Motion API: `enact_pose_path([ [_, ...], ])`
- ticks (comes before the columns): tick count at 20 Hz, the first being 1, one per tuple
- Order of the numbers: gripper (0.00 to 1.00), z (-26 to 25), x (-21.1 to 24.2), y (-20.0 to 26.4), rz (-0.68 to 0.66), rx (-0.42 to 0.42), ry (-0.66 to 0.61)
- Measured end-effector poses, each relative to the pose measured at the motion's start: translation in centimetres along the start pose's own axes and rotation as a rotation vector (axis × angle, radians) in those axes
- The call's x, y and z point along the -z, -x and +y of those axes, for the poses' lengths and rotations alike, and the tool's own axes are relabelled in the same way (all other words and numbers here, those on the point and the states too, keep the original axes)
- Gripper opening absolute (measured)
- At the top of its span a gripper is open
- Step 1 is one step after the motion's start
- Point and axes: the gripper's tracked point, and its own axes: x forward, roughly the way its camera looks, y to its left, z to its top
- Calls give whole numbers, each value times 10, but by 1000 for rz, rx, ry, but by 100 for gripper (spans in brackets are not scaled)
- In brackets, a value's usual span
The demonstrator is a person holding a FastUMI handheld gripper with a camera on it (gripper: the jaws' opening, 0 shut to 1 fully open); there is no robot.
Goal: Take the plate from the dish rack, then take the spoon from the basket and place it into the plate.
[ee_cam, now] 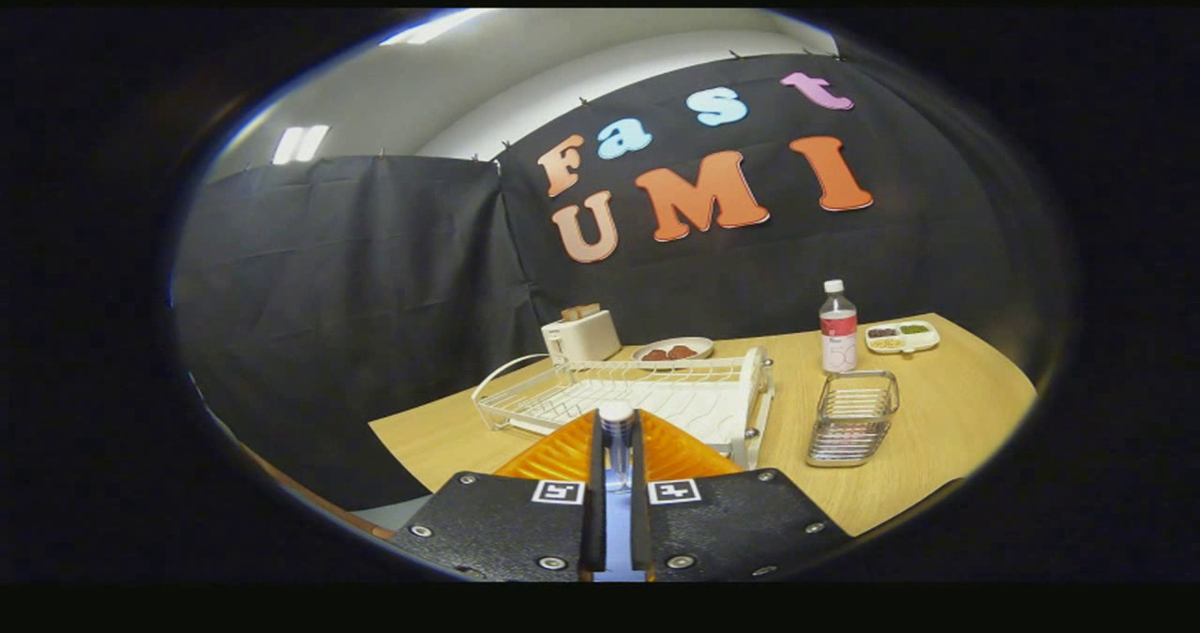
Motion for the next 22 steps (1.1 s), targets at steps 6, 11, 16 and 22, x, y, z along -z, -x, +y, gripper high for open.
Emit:
enact_pose_path([
  [6, 12, -10, 24, 0, 0, -13, -50],
  [11, 25, -36, 49, 14, 63, 48, -10],
  [16, 47, -47, 19, 11, -6, 106, 5],
  [22, 69, -56, -46, 7, -126, 212, 107],
])
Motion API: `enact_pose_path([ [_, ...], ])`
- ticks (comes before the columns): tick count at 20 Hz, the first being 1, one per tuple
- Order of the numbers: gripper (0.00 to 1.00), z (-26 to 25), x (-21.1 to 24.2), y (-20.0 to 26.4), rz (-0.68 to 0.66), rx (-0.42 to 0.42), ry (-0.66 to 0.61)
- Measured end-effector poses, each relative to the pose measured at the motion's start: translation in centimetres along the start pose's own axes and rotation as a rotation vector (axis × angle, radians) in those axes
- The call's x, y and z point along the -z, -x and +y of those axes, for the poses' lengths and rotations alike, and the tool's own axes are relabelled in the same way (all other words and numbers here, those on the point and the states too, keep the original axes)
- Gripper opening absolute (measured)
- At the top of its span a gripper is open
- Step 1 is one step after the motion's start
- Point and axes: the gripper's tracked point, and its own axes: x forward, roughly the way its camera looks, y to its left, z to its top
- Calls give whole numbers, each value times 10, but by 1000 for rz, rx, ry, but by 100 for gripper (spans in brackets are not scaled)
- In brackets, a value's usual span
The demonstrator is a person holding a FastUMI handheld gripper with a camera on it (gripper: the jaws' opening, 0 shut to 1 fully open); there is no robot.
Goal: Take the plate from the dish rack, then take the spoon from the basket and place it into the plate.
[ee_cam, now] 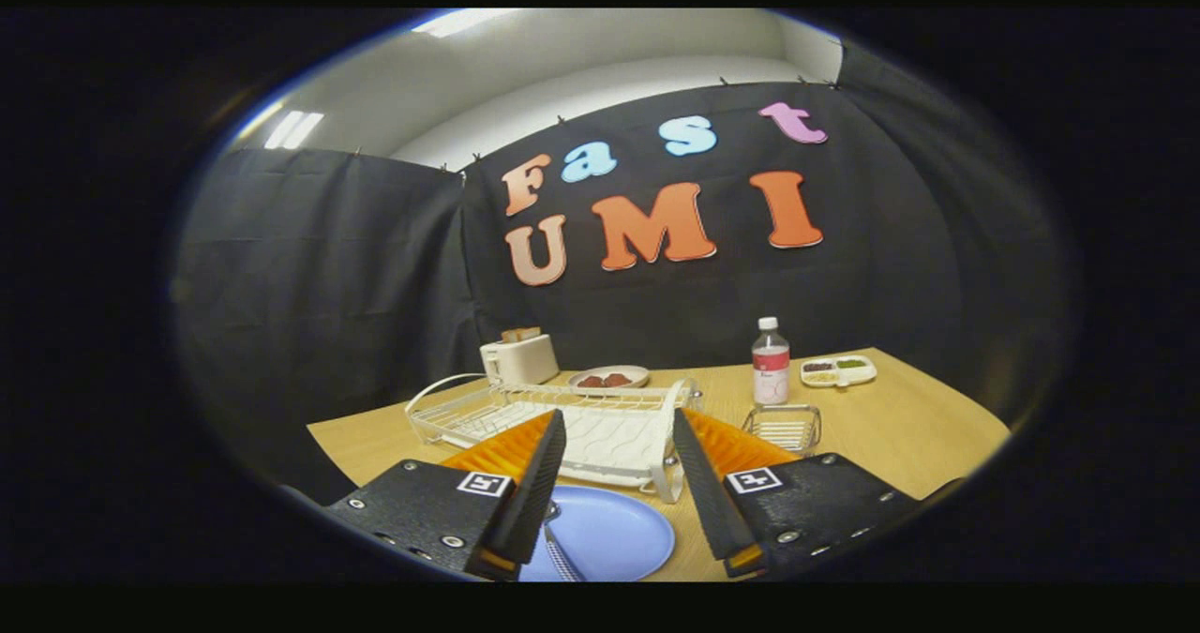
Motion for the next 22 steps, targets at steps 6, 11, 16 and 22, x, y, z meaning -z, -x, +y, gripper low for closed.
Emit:
enact_pose_path([
  [6, 84, -13, -59, -5, -128, 132, 39],
  [11, 86, -22, -84, -6, -174, 229, 69],
  [16, 86, -7, -103, -7, -193, 221, 91],
  [22, 86, 8, -115, -7, -222, 211, 161],
])
